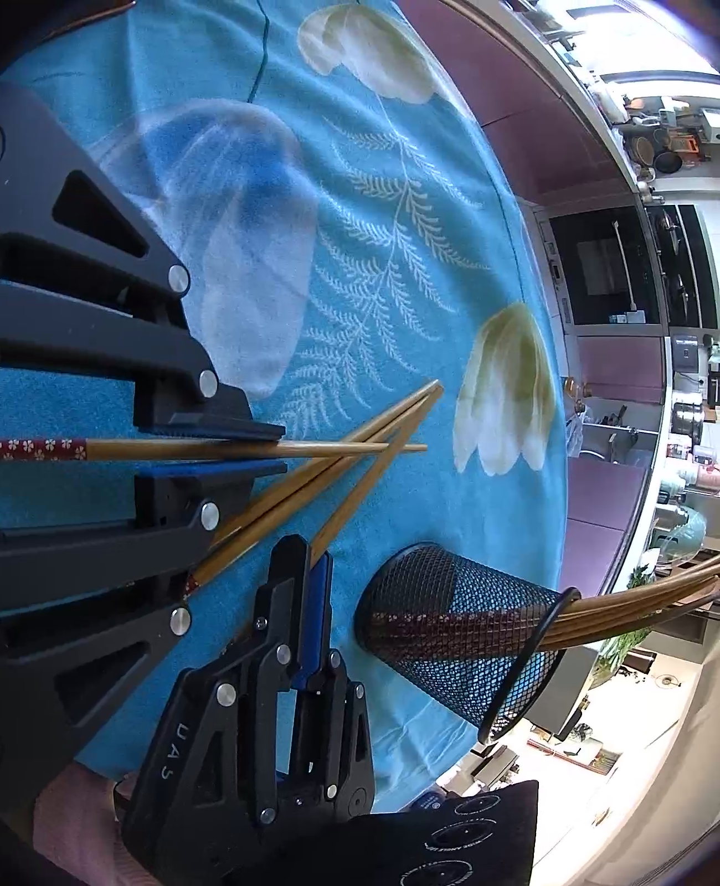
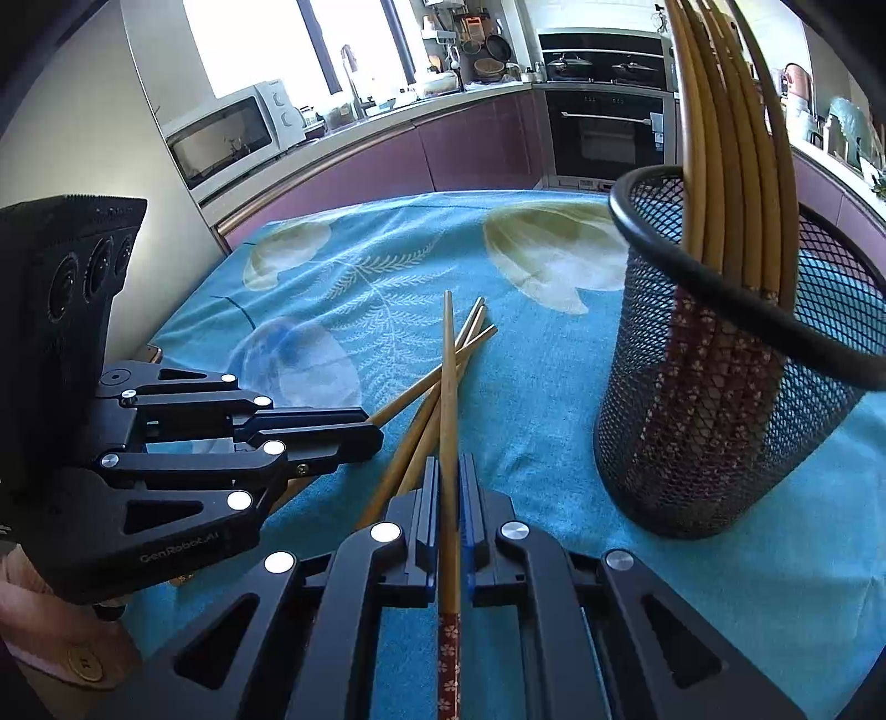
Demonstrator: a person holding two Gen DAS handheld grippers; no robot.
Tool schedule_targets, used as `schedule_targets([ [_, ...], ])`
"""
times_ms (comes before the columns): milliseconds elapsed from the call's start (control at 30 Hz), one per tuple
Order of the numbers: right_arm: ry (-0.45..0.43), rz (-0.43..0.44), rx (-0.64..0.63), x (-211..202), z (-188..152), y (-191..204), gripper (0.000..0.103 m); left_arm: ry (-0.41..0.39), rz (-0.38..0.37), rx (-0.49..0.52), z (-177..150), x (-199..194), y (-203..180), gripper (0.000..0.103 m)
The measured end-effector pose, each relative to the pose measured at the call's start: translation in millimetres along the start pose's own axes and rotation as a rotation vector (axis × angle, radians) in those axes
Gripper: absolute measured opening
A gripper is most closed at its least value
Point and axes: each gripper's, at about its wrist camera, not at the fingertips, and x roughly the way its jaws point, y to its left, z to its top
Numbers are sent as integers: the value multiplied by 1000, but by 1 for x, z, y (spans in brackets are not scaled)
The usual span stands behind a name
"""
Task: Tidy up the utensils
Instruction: 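Raise both held chopsticks upright off the cloth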
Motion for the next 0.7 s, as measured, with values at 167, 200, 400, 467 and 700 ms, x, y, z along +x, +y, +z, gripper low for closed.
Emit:
schedule_targets([
  [167,-34,13,0,-12,2,0,6,-27,-9,0,3,-10,-3,7],
  [200,-40,15,0,-14,2,0,6,-32,-11,1,4,-13,-3,7],
  [400,-79,23,-8,-29,3,3,6,-72,-22,5,6,-29,-5,7],
  [467,-93,24,-8,-35,4,4,6,-86,-31,4,7,-36,-5,7],
  [700,-160,15,-5,-61,8,2,6,-131,-80,-1,12,-58,-5,7],
])
